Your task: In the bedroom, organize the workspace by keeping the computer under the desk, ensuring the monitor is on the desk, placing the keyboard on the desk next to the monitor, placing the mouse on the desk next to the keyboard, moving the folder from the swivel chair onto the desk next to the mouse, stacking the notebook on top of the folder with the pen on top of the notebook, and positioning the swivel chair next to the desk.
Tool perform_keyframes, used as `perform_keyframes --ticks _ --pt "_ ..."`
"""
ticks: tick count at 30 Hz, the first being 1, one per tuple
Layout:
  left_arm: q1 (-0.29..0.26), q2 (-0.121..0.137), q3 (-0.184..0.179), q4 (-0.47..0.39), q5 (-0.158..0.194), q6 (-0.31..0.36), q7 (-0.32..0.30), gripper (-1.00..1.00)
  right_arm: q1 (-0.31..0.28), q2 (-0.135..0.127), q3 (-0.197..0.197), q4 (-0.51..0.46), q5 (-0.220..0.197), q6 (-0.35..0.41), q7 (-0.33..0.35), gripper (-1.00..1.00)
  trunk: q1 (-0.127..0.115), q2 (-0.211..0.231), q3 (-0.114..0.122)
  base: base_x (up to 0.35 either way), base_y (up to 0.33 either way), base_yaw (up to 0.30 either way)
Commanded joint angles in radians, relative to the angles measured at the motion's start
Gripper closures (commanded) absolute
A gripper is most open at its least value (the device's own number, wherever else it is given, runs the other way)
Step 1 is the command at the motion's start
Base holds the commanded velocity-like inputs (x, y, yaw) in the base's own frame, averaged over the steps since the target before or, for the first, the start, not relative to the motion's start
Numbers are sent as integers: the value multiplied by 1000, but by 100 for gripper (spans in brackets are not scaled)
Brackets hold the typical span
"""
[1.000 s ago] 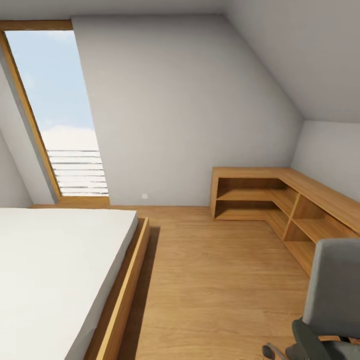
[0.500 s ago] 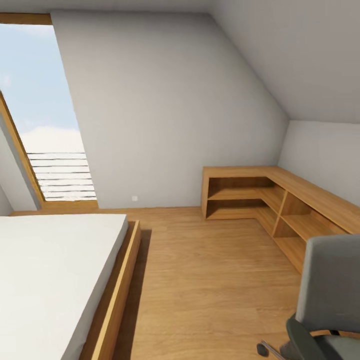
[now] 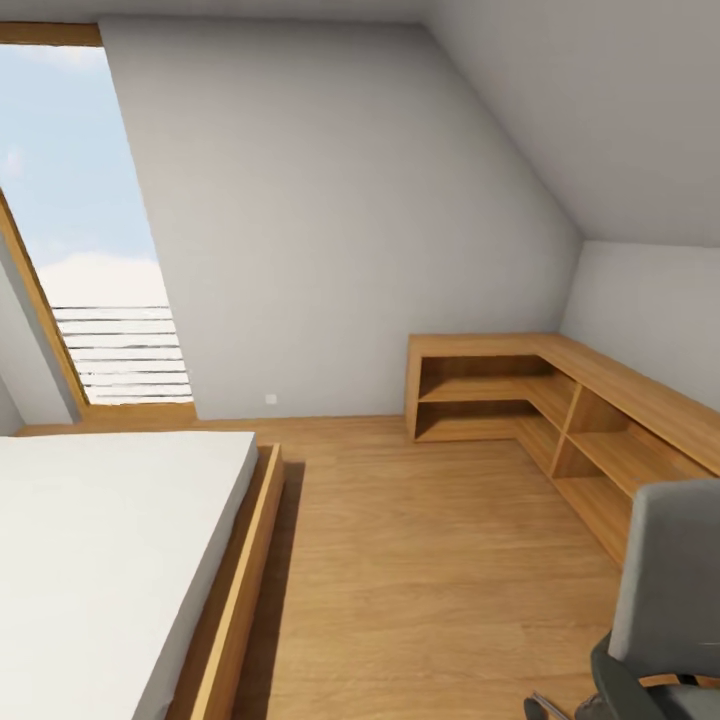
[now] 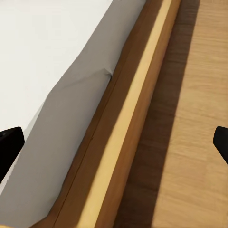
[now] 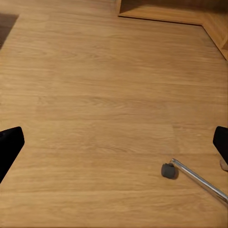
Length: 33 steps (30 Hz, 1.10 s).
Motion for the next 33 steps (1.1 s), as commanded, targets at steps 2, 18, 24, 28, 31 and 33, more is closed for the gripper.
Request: perform_keyframes --ticks 2,18,24,28,31,33 --pt "-1 0 -8 0 0 -1 8 -100 -1 0 -8 2 11 1 -4 -100 0 -1 -1 31 15 0" --pt "0 0 -8 0 0 2 6 -100 -1 1 -8 2 11 2 -4 -100 0 -1 -1 286 1 0" --pt "0 0 -8 0 0 2 5 -100 -1 1 -8 2 11 2 -4 -100 0 -1 -1 322 0 0" --pt "0 0 -8 0 0 2 5 -100 -1 1 -8 2 11 2 -4 -100 0 -1 -1 322 0 0" --pt "0 0 -8 0 0 2 5 -100 -1 0 -8 2 11 2 -4 -100 0 -1 -1 322 0 0" --pt "-1 0 -8 0 0 2 5 -100 -1 0 -8 2 11 2 -4 -100 0 -1 -1 322 0 0"
